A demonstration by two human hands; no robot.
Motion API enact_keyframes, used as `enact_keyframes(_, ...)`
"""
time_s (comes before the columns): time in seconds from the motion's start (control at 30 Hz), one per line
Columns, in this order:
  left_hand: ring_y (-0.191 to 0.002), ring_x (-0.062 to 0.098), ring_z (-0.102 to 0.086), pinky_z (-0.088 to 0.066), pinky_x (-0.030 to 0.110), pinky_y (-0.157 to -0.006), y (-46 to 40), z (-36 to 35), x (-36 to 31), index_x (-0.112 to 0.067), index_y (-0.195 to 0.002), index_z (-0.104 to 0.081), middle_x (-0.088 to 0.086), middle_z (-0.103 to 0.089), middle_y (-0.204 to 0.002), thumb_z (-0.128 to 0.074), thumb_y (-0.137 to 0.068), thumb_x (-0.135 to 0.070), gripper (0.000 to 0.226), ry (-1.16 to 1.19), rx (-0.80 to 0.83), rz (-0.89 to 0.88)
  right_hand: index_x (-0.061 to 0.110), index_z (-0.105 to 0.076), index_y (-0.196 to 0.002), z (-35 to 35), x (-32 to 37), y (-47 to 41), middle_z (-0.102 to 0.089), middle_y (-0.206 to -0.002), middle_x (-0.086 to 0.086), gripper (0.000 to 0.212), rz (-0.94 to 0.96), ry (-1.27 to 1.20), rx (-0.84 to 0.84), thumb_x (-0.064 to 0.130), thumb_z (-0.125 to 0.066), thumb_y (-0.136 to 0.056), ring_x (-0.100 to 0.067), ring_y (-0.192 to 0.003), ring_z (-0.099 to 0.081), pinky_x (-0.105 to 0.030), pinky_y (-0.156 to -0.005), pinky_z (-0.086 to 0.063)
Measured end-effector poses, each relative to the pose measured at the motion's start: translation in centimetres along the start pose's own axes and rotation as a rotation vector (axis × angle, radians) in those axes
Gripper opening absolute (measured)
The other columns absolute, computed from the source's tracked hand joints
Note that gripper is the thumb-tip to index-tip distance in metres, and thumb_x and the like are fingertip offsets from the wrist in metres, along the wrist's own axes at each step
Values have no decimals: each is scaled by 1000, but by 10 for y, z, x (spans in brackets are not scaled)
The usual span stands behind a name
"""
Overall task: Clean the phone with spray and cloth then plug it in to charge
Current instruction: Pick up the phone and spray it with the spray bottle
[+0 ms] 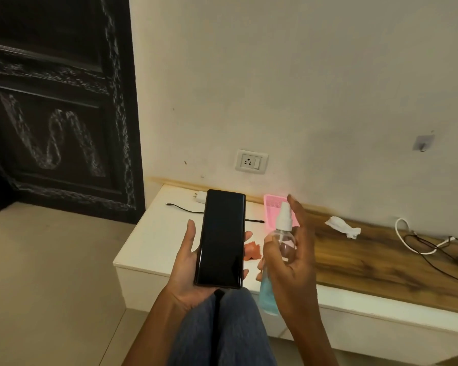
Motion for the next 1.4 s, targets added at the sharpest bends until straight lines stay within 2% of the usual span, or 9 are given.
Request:
enact_keyframes(0.13, -107, 35, -65, -48, 51, -91, 2, -5, -1, -17, -104, -75, 16, -67, -119, -36, -72, -72, 75, -67, -41, -17, 60, -27, -127, -3, -2, -5, -39, -143, 12, 59, 73, 263, 35, 45, -57, -78, -14, -77, -60, -25, -69, -57)
enact_keyframes(0.3, -113, 37, -61, -38, 56, -101, 0, 1, 2, -19, -109, -73, 16, -65, -122, -31, -72, -77, 81, -87, -82, 3, 59, -20, -133, -15, -15, -25, -53, -131, 1, 67, 70, 430, 135, 30, -59, -87, -20, -85, -58, -35, -77, -56)
enact_keyframes(0.47, -114, 35, -61, -35, 56, -105, -5, 8, 7, -22, -105, -75, 14, -65, -124, -26, -71, -81, 84, -62, -79, 34, 44, -29, -136, -28, -26, -53, -58, -100, 9, 57, 36, 588, 153, 24, -56, -90, -8, -73, -60, -22, -73, -55)
enact_keyframes(0.67, -112, 34, -62, -40, 55, -100, -13, 20, 8, -21, -118, -61, 15, -66, -122, -24, -72, -83, 86, -16, -141, 48, 40, -30, -134, -34, -38, -56, -59, -100, 6, 54, -16, 615, 159, 24, -55, -89, -9, -73, -60, -26, -71, -57)
enact_keyframes(0.87, -116, 35, -59, -49, 51, -91, -21, 36, 7, -19, -130, -55, 17, -64, -124, -33, -69, -83, 92, 11, -203, 54, 58, -18, -129, -31, -44, -17, -61, -107, 8, 60, 8, 608, 231, 29, -53, -91, -5, -82, -61, -27, -74, -54)
enact_keyframes(1.0, -124, 35, -53, -41, 50, -103, -29, 48, 11, -15, -135, -53, 18, -58, -132, -32, -66, -87, 102, 2, -203, 85, 64, -17, -120, -33, -57, 3, -55, -130, 0, 60, -44, 576, 283, 27, -52, -90, -6, -82, -61, -20, -71, -51)
enact_keyframes(1.13, -126, 34, -51, -33, 53, -110, -34, 55, 15, -15, -137, -50, 17, -55, -136, -33, -65, -87, 103, 36, -177, 88, 70, -16, -122, -34, -60, 1, -60, -123, -4, 70, -29, 480, 260, 23, -57, -89, -9, -86, -56, -29, -79, -53)
enact_keyframes(1.3, -129, 36, -47, -29, 55, -112, -38, 62, 21, -15, -139, -46, 16, -52, -139, -39, -64, -87, 104, 91, -153, 93, 57, -26, -126, -34, -58, -14, -56, -92, 40, 62, -59, 243, 185, 22, -61, -88, -3, -76, -63, -15, -65, -53)
enact_keyframes(1.4, -127, 35, -49, -36, 53, -105, -39, 67, 21, -15, -137, -50, 16, -53, -138, -37, -67, -84, 99, 127, -147, 82, 39, -26, -135, -30, -67, -26, -46, -95, 52, 53, -104, 119, 114, 17, -50, -93, 13, -74, -58, -11, -59, -51)
Point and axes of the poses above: each hand's wrist, its own y-axis away from the middle knuckle, its own z-axis out of the back of the hand, x = y × z, the point moved 8 cm from there along -y, towards the middle knuckle
